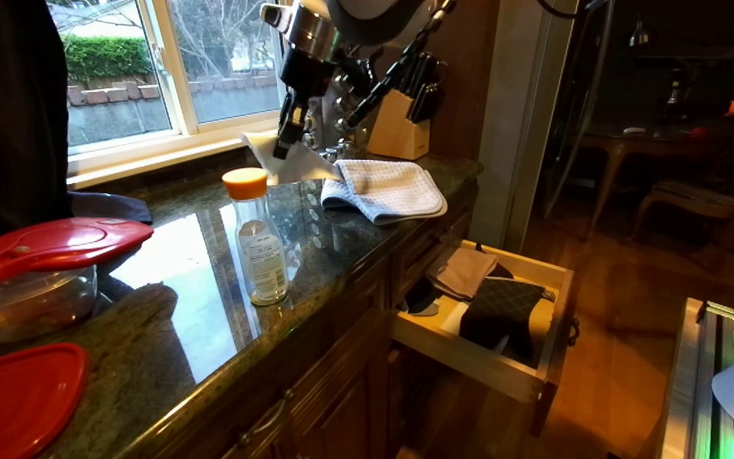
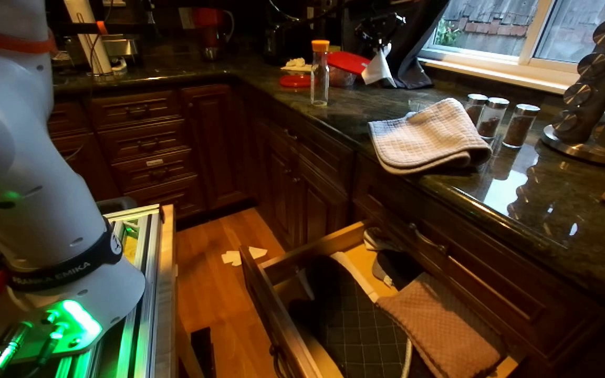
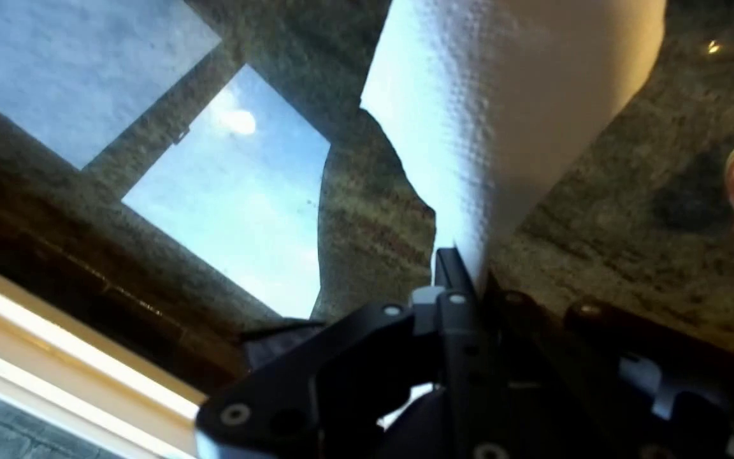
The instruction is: Move the white napkin backwards.
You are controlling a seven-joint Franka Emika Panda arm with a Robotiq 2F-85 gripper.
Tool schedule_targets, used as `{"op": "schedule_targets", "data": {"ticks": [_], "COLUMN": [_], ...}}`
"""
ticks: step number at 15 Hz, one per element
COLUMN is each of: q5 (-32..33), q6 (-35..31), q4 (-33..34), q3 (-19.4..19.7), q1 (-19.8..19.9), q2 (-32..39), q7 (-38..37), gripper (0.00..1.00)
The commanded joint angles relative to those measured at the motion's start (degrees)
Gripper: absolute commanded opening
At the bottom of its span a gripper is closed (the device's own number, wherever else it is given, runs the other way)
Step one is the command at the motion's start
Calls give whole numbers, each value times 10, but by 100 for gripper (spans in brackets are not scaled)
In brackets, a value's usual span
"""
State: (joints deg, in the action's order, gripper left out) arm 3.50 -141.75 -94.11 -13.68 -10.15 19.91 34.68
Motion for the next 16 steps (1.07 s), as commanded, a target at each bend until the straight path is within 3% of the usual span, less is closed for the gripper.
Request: {"op": "schedule_targets", "data": {"ticks": [1,12,13,14,16], "q5": [9,20,20,22,28], "q6": [-25,-14,-7,-7,11], "q4": [84,343,358,373,393], "q3": [-11,-16,-15,-13,-2], "q1": [-19,-92,-97,-102,-114], "q2": [68,263,274,285,291], "q7": [-17,-34,-36,-38,-58], "gripper": [0,0,27,27,41]}}
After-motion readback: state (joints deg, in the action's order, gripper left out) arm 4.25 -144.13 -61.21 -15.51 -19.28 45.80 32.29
